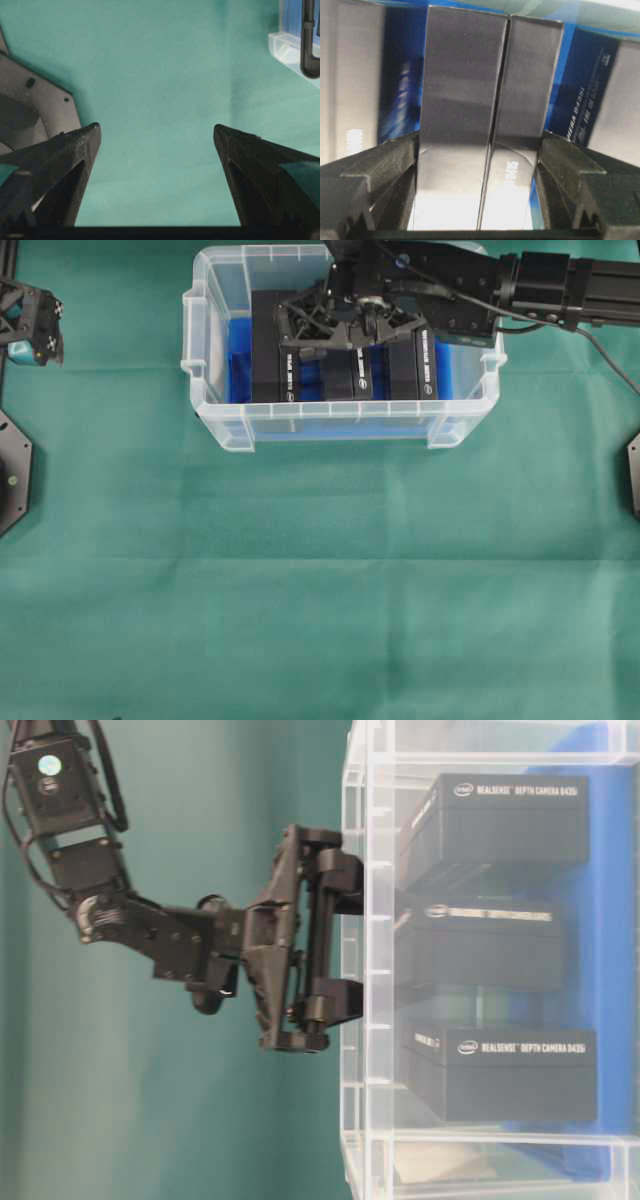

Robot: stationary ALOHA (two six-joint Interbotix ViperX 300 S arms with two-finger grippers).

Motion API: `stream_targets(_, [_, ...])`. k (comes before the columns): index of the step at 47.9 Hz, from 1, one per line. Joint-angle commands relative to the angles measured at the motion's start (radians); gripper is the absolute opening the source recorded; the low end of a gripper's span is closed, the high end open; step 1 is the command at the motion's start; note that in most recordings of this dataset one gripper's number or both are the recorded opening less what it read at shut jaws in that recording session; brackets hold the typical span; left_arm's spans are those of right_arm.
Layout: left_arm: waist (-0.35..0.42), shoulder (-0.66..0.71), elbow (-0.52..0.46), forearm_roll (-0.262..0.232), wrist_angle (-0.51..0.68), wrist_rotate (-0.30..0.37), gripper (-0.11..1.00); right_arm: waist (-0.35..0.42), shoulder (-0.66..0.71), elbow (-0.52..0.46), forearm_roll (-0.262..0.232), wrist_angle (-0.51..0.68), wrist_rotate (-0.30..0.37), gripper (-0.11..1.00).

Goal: Take out the box from the case.
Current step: 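Lower the right gripper around the middle black box and close it, then lift the middle black box up out of the bin with the right gripper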

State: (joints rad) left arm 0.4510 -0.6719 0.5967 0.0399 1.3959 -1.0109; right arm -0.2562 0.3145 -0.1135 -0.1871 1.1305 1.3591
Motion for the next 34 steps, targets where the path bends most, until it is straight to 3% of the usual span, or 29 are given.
stream_targets(1, [0.000, -0.003, -0.011, 0.003, -0.002, 0.000, 0.99, -0.003, -0.046, -0.051, -0.012, 0.026, -0.003, 0.69])
stream_targets(10, [0.000, -0.003, -0.011, 0.005, -0.002, 0.000, 0.99, 0.000, -0.075, -0.094, -0.017, 0.080, -0.006, 0.69])
stream_targets(34, [0.000, -0.005, -0.009, 0.003, -0.002, 0.000, 0.99, 0.011, -0.141, -0.221, -0.103, 0.218, -0.009, 0.68])
